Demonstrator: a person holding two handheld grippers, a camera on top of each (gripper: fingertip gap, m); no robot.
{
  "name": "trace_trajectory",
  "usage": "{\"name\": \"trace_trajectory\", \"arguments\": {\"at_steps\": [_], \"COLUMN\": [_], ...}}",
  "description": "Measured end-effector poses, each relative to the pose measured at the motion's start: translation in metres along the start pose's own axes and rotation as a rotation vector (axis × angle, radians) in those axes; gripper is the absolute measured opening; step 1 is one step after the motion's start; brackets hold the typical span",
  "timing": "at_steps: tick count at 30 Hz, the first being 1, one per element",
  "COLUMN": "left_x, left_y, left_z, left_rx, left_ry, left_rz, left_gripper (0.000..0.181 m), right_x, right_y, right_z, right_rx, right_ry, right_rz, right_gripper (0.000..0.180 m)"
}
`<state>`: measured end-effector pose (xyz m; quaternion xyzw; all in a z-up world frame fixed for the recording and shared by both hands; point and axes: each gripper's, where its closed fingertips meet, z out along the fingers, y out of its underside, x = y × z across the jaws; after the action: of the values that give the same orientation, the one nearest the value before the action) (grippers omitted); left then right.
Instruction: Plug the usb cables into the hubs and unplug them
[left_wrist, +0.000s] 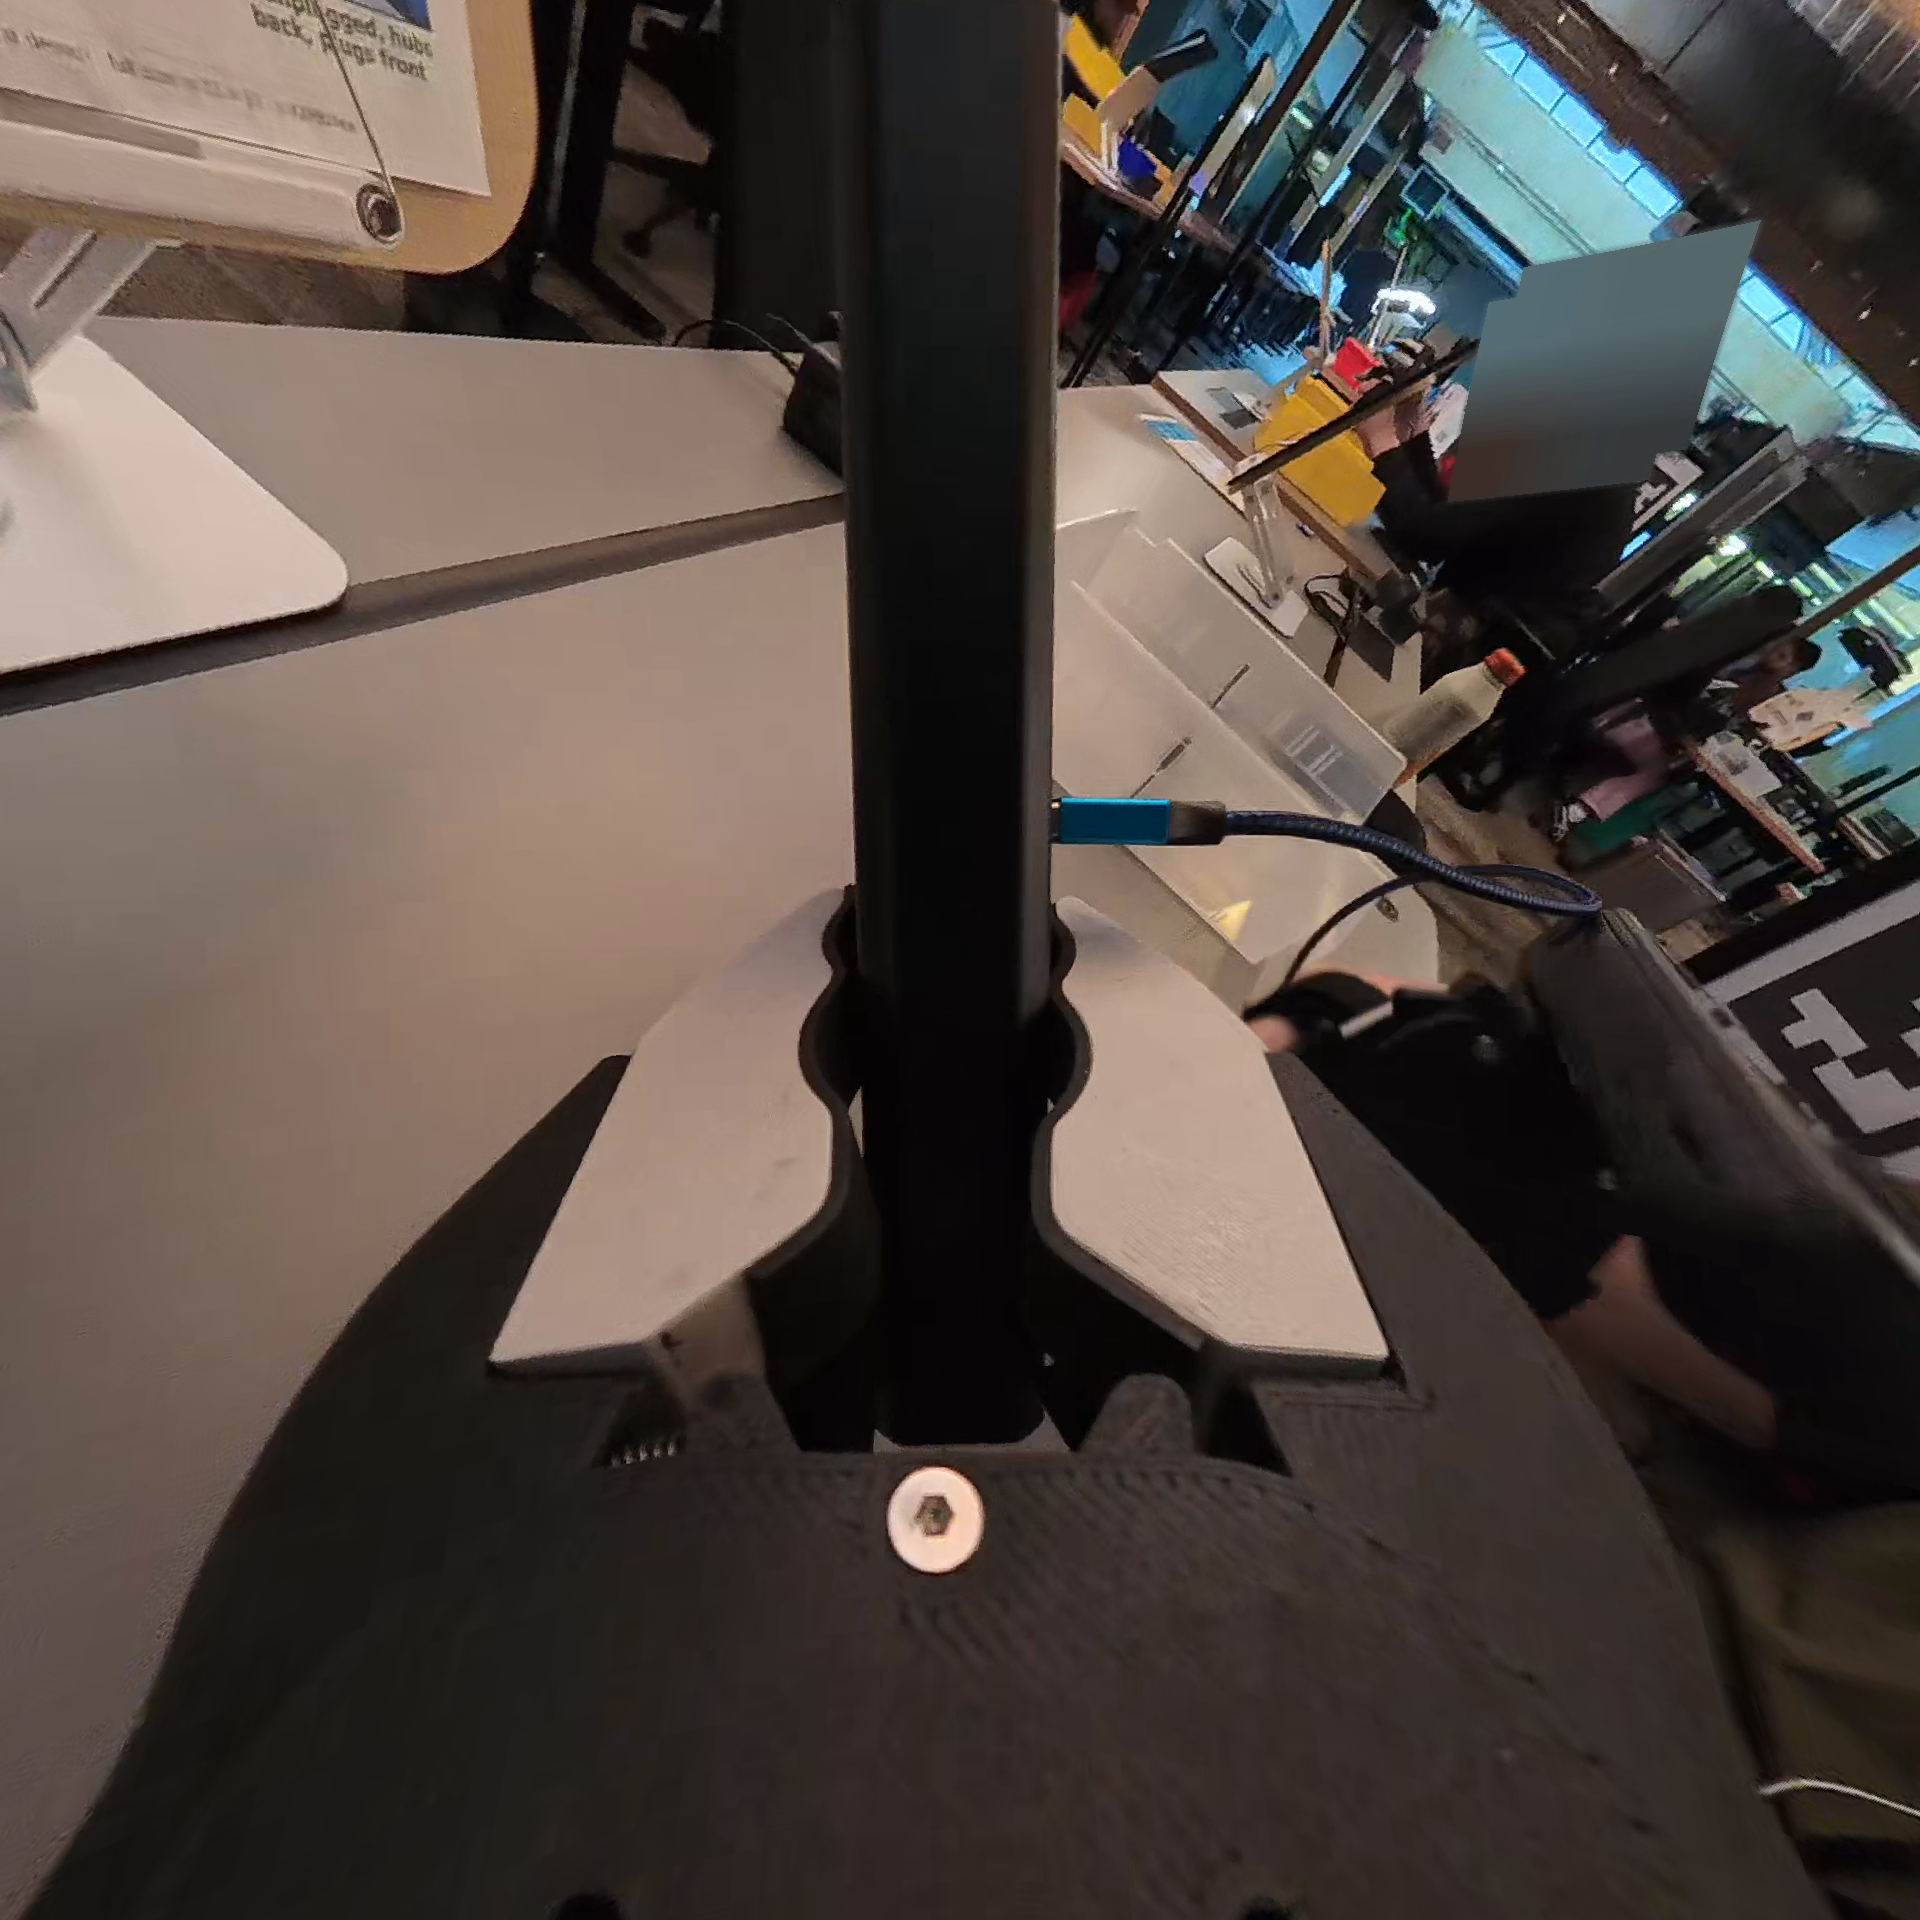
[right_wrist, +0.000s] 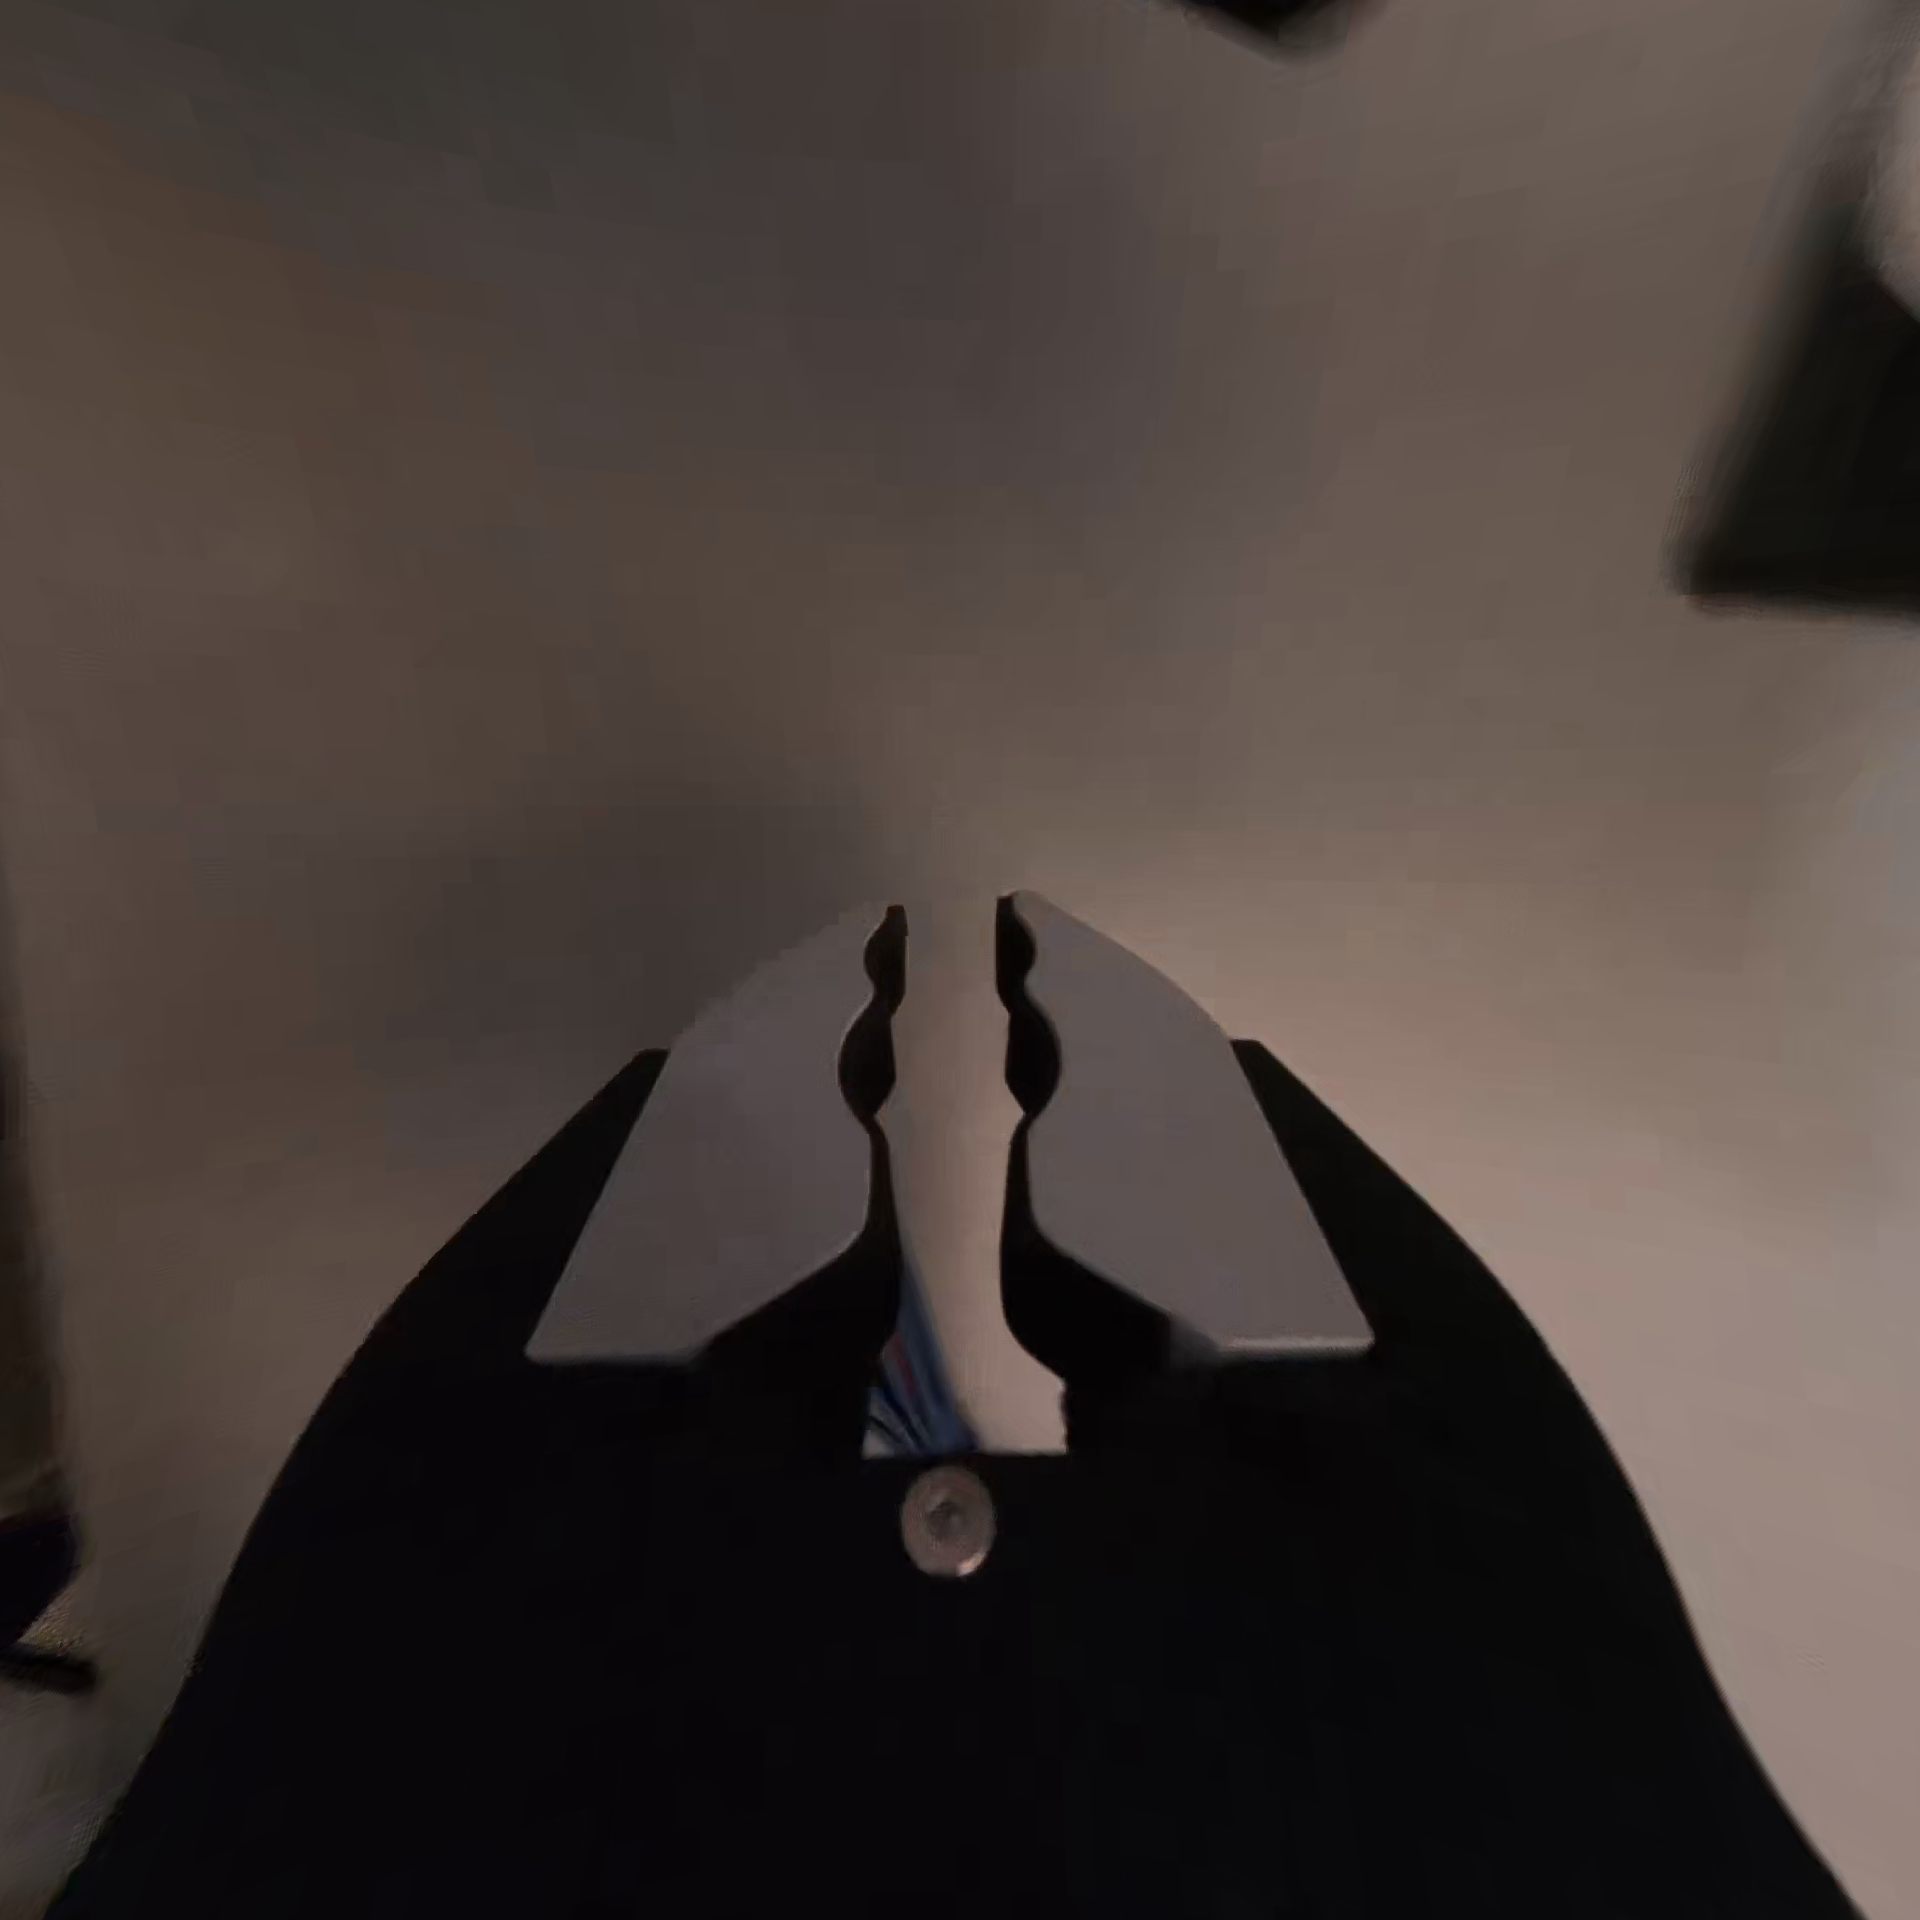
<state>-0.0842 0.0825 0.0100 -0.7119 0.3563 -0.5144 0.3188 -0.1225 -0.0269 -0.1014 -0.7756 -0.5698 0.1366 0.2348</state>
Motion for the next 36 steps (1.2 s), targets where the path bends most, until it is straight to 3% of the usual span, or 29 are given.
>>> {"name": "trace_trajectory", "arguments": {"at_steps": [4, 8, 10, 13, 15, 17, 19, 22, 25, 27, 28, 30, 36], "left_x": [-0.002, 0.001, 0.005, 0.012, 0.020, 0.026, 0.033, 0.047, 0.055, 0.050, 0.044, 0.027, -0.028], "left_y": [-0.002, -0.006, -0.010, -0.012, -0.010, -0.006, 0.000, 0.008, 0.015, 0.024, 0.029, 0.036, 0.052], "left_z": [-0.001, 0.000, 0.001, 0.003, 0.007, 0.014, 0.024, 0.047, 0.069, 0.083, 0.088, 0.098, 0.124], "left_rx": [0.046, 0.089, 0.122, 0.169, 0.199, 0.218, 0.233, 0.231, 0.219, 0.166, 0.130, 0.062, -0.065], "left_ry": [0.033, 0.049, 0.061, 0.062, 0.061, 0.040, 0.015, 0.021, 0.042, 0.052, 0.047, 0.006, -0.043], "left_rz": [-0.034, -0.014, 0.002, 0.071, 0.121, 0.172, 0.221, 0.281, 0.367, 0.429, 0.454, 0.503, 0.454], "left_gripper": [0.029, 0.029, 0.029, 0.029, 0.029, 0.029, 0.029, 0.029, 0.029, 0.029, 0.029, 0.029, 0.032], "right_x": [-0.074, -0.121, -0.122, -0.104, -0.050, 0.022, 0.082, 0.111, 0.129, 0.139, 0.139, 0.143, 0.166], "right_y": [-0.038, -0.073, -0.094, -0.119, -0.119, -0.092, -0.056, -0.039, -0.027, -0.016, -0.014, -0.007, 0.008], "right_z": [-0.021, -0.079, -0.111, -0.176, -0.216, -0.240, -0.237, -0.198, -0.176, -0.175, -0.173, -0.165, -0.126], "right_rx": [0.178, 0.435, 0.586, 0.868, 1.025, 1.099, 1.088, 1.021, 0.961, 0.973, 0.987, 0.968, 0.806], "right_ry": [-0.341, -0.434, -0.335, -0.226, -0.008, 0.250, 0.419, 0.291, 0.284, 0.328, 0.295, 0.251, 0.454], "right_rz": [-0.168, -0.352, -0.375, -0.273, -0.074, 0.172, 0.386, 0.565, 0.647, 0.639, 0.633, 0.659, 0.496], "right_gripper": [0.015, 0.025, 0.041, 0.045, 0.046, 0.050, 0.074, 0.094, 0.092, 0.064, 0.061, 0.058, 0.058]}}
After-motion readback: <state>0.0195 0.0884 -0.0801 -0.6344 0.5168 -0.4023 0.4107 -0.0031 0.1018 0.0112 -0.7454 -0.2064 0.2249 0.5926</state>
